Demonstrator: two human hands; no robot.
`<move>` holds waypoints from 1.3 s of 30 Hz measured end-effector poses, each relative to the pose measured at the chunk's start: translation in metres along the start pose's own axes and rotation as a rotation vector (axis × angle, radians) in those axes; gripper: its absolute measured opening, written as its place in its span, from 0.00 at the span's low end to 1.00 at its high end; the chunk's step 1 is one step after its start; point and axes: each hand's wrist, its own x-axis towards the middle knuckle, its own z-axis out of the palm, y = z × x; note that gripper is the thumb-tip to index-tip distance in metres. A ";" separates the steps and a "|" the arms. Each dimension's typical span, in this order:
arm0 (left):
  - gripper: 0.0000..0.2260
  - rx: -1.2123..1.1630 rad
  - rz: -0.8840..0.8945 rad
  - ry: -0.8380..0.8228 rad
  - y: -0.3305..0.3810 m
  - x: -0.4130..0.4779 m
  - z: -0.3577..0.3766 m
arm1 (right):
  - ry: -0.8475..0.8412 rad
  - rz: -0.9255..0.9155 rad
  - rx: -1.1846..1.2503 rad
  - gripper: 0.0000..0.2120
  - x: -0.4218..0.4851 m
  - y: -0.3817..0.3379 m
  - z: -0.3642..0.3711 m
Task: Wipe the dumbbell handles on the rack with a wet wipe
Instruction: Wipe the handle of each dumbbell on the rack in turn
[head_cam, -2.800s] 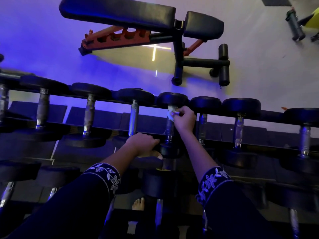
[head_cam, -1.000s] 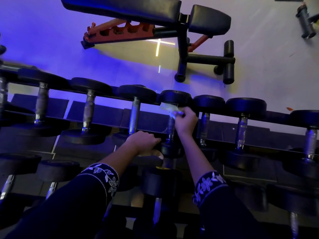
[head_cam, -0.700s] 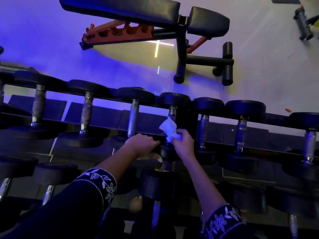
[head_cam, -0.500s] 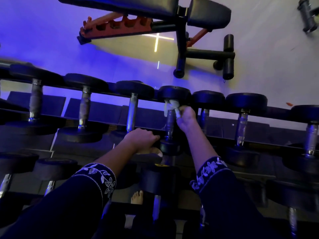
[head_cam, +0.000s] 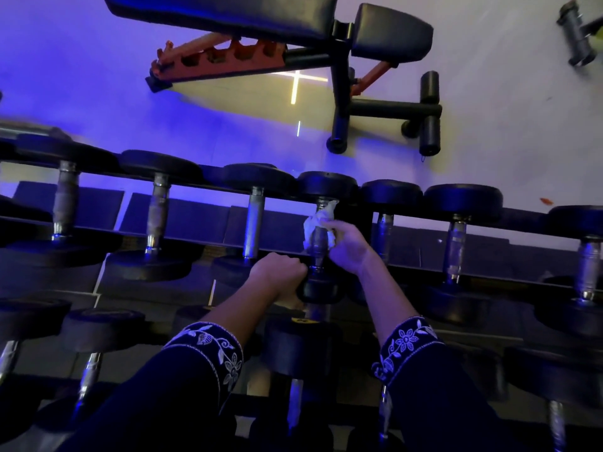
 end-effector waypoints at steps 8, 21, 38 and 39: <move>0.22 0.123 0.026 0.041 0.008 -0.003 0.000 | 0.256 -0.064 -0.178 0.10 -0.003 0.004 0.024; 0.34 -0.280 0.133 0.064 0.002 0.011 0.011 | 0.658 -0.034 -0.568 0.14 0.006 -0.003 0.048; 0.39 -0.350 -0.170 0.067 -0.020 -0.008 0.005 | 0.736 -0.439 -0.856 0.09 -0.052 0.033 0.021; 0.39 -0.342 -0.174 0.064 -0.020 -0.006 0.005 | 0.767 -0.487 -0.848 0.08 -0.048 0.028 0.025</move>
